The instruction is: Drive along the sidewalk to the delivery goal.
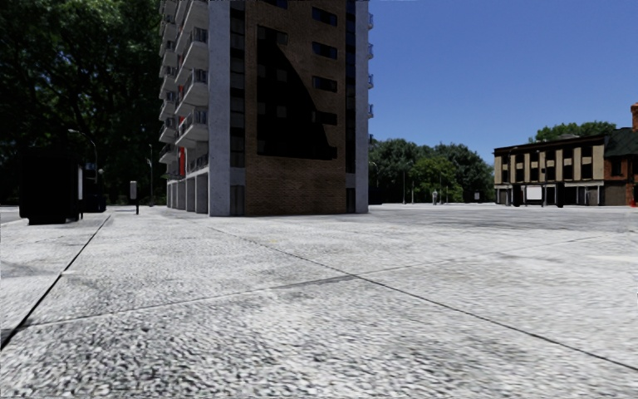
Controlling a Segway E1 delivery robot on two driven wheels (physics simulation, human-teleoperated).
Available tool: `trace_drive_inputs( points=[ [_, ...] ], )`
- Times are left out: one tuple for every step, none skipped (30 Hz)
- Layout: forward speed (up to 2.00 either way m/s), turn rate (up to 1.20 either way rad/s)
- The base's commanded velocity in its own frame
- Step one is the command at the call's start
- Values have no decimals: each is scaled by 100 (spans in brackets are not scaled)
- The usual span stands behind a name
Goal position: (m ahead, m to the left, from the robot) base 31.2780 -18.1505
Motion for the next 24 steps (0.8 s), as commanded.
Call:
trace_drive_inputs(
  points=[
    [200, -49],
    [200, -49],
    [200, -49],
    [200, -49],
    [200, -49],
    [200, -49],
    [200, -49],
    [200, -49],
    [200, -49],
    [200, -49],
    [200, -49],
    [200, -49],
    [200, -49],
    [200, -49],
    [200, -49],
    [200, -49],
    [200, -49],
    [200, -49],
    [200, -49],
    [200, -49],
    [200, -49],
    [200, -49],
    [200, -49],
    [200, -49]
  ],
)
